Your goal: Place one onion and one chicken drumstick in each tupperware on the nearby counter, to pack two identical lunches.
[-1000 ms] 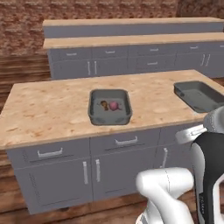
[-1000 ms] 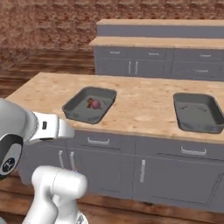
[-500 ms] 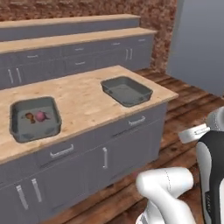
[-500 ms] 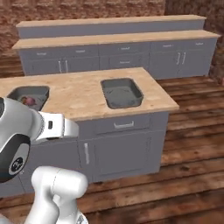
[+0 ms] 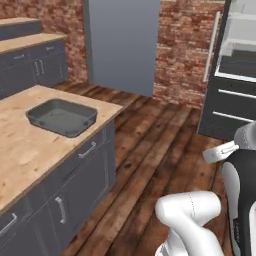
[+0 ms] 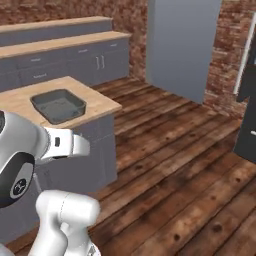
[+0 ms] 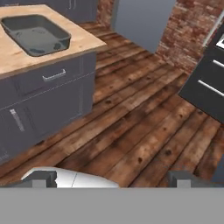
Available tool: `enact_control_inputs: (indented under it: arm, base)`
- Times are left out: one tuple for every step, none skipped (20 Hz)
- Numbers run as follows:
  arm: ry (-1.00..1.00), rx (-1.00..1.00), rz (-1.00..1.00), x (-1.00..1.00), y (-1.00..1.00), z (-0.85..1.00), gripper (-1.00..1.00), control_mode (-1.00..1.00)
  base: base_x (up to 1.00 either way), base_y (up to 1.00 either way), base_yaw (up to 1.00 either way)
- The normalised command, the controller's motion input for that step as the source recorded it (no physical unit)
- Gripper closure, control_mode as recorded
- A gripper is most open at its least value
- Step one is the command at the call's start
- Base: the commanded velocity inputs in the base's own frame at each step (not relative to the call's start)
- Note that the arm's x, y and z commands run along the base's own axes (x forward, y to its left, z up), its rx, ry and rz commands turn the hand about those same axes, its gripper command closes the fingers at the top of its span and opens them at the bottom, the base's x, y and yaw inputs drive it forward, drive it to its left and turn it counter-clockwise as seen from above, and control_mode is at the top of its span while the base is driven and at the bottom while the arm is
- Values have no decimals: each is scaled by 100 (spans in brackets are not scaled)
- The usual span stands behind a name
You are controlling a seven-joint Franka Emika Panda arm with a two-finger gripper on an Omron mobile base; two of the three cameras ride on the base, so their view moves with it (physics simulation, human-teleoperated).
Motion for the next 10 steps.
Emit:
enact_control_inputs:
  arm:
    - [0, 0, 0, 0, 0, 0, -100, 100]
    - [0, 0, 0, 0, 0, 0, -100, 100]
    - [0, 0, 0, 0, 0, 0, -100, 100]
    - [0, 0, 0, 0, 0, 0, -100, 100]
    - [0, 0, 0, 0, 0, 0, -100, 100]
    - [0, 0, 0, 0, 0, 0, -100, 100]
    - [0, 0, 0, 0, 0, 0, -100, 100]
    - [0, 0, 0, 0, 0, 0, -100, 100]
    - [0, 0, 0, 0, 0, 0, -100, 100]
    - [0, 0, 0, 0, 0, 0, -100, 100]
  base:
    - [0, -26, -81]
    - [0, -25, -81]
    - [0, -24, -81]
    - [0, -25, -81]
    - [0, -26, -80]
    - [0, -27, -80]
    - [0, -28, -79]
    - [0, -29, -79]
    - [0, -29, -78]
    - [0, -26, -77]
